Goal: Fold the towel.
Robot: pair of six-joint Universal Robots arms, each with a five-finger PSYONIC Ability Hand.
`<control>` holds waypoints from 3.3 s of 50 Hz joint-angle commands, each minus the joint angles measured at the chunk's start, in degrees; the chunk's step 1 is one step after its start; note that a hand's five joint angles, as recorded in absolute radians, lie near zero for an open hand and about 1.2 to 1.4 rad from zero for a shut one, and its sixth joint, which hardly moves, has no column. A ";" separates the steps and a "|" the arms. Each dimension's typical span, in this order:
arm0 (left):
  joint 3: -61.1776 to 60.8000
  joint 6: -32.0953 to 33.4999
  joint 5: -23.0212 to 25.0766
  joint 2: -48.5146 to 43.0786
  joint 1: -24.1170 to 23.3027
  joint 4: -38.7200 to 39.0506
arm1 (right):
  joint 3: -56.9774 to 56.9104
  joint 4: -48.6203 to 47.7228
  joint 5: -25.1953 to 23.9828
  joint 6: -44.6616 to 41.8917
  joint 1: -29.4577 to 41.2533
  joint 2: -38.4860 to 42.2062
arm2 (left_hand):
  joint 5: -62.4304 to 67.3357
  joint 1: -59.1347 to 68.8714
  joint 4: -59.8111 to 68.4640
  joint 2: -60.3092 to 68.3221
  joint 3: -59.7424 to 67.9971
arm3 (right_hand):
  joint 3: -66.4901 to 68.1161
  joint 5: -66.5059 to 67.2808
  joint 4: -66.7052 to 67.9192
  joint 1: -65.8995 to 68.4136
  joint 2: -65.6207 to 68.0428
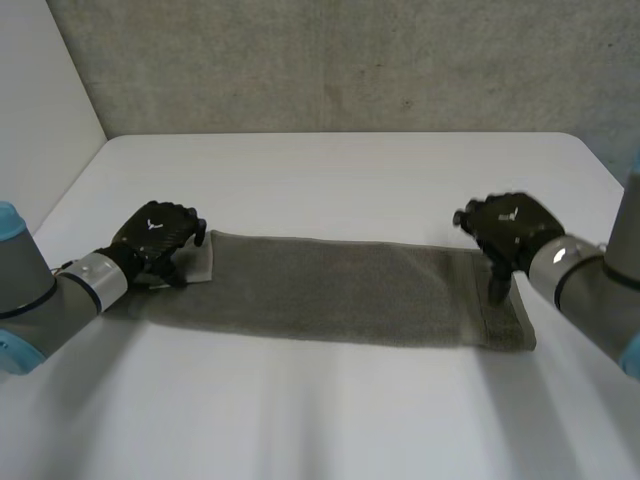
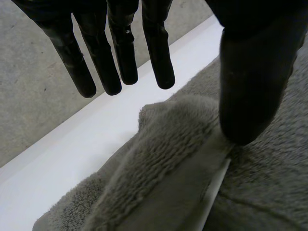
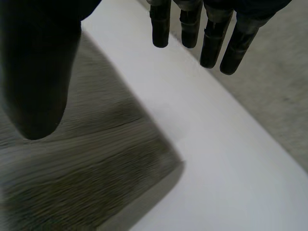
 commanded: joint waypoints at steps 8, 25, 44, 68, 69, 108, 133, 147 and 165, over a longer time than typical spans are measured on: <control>7.19 -0.07 -13.58 -5.43 0.18 2.70 | 11.95 -5.97 -1.08 -0.09 -0.64 -2.05 | 0.46 0.09 -1.29 -0.85 -1.41 | -4.04 -3.47 -4.66 -3.62 -4.13; -0.69 -1.04 -22.13 6.33 0.00 2.70 | 18.97 -12.83 -1.52 1.32 -5.29 -5.04 | -0.21 -0.59 -1.96 -1.52 -2.09 | -3.64 -3.07 -4.25 -3.22 -3.72; -10.55 -9.21 -22.57 15.13 -9.14 4.02 | 20.65 -15.90 -3.09 0.18 -8.46 0.40 | 3.16 2.78 1.41 1.84 1.28 | 25.24 25.81 24.62 25.66 25.16; -14.86 -10.09 -22.92 16.28 -8.17 10.53 | 15.12 -13.89 -5.03 -14.49 -24.00 0.76 | 2.15 1.77 0.40 0.83 0.27 | 65.96 66.53 65.34 66.38 65.87; -14.86 -10.09 -22.92 16.28 -8.17 10.53 | 13.63 -13.01 -5.03 -16.16 -25.58 0.85 | 2.15 1.77 0.40 0.83 0.27 | 65.96 66.53 65.34 66.38 65.87; -16.17 -10.09 -22.92 17.24 -8.26 10.53 | -34.26 -5.80 17.29 -6.86 40.75 27.54 | -19.22 -19.59 -20.97 -20.53 -21.10 | 65.96 66.53 65.34 66.38 65.87; -17.14 -10.09 -22.57 17.16 -9.40 11.40 | -31.14 1.40 16.06 -2.92 32.34 18.80 | -19.22 -19.59 -20.97 -20.53 -21.10 | -4.04 -3.47 -4.66 -3.62 -4.13; -17.49 -10.09 -22.48 17.24 -10.63 11.41 | 0.87 -3.87 3.93 7.64 14.30 5.59 | -19.05 -19.43 -20.80 -20.36 -20.93 | 2.77 3.34 2.15 3.19 2.69; -18.55 -9.92 -22.39 17.07 -11.51 13.78 | 14.32 -15.73 -0.11 8.79 6.04 4.71 | -19.22 -19.59 -20.97 -20.53 -21.10 | 51.07 51.64 50.45 51.49 50.99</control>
